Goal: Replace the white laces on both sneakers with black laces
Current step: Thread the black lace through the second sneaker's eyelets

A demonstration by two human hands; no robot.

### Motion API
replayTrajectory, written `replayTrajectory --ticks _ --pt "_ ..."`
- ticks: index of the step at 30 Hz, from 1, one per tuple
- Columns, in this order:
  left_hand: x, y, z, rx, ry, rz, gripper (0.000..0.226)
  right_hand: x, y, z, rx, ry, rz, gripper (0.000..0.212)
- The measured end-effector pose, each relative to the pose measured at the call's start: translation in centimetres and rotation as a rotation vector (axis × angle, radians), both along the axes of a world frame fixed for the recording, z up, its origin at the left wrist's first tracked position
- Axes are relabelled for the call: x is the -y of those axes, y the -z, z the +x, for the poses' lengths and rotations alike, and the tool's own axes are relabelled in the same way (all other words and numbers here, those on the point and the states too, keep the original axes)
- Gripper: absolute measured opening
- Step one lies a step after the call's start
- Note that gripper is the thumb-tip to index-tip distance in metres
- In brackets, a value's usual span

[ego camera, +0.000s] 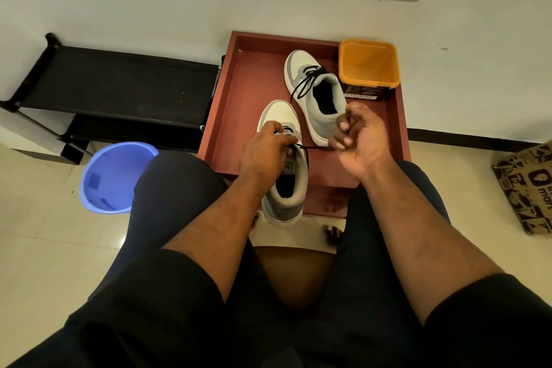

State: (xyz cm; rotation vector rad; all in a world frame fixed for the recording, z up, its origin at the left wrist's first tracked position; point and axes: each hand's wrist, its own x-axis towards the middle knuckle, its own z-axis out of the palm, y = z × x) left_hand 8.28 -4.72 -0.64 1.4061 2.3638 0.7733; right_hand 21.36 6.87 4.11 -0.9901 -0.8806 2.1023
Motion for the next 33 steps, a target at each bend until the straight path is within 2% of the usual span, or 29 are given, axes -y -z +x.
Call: replayTrajectory --ticks 3,5,8,13,16,18,20,22,23,27,29,31,33 --pt "0.0 0.0 0.1 -0.009 -0.016 0.008 0.025 0.4 1.3 -0.2 0.666 -0.253 0.783 0.015" --pt "-0.1 0.1 0.1 -0.017 -0.019 0.002 0.025 1.1 2.5 -0.7 0.88 -0.486 1.06 0.017" --pt "-0.1 0.0 0.0 -0.019 -0.015 -0.01 0.027 1.6 2.6 -1.2 1.065 -0.583 1.124 0.025" --pt "-0.1 0.1 0.0 -0.011 -0.025 0.0 0.026 1.2 1.9 -0.8 1.072 -0.492 1.043 0.012" --pt "-0.1 0.0 0.0 -0.001 -0.035 -0.002 0.025 1.2 1.8 -0.5 1.098 -0.603 1.091 0.013" --pt "-0.1 -0.1 0.0 -0.005 -0.031 -0.01 0.025 1.4 1.7 -0.4 1.157 -0.716 1.137 0.021" --pt "0.0 -0.1 0.0 -0.015 -0.026 -0.019 0.025 1.4 1.3 -0.4 1.198 -0.678 1.159 0.02" --pt "0.0 -0.1 0.0 -0.009 -0.028 -0.023 0.025 1.4 0.7 -0.4 1.09 -0.526 1.074 0.014" --pt "-0.1 -0.1 -0.1 0.003 -0.033 -0.026 0.024 1.4 0.5 -0.2 0.943 -0.425 0.941 0.018" --pt "0.0 0.4 -0.2 0.047 -0.057 -0.024 0.024 1.0 -1.2 0.9 0.005 0.004 0.176 0.034" --pt "0.1 0.6 -0.3 0.075 -0.063 -0.027 0.025 0.5 -1.5 1.9 -0.343 0.12 -0.112 0.04" --pt "0.3 0.6 -0.4 0.079 -0.057 -0.051 0.027 0.0 -1.3 3.0 -0.383 0.219 -0.206 0.045" --pt "0.4 0.5 -0.6 0.082 -0.046 -0.066 0.029 -0.6 -1.0 3.4 -0.218 0.249 -0.17 0.041"
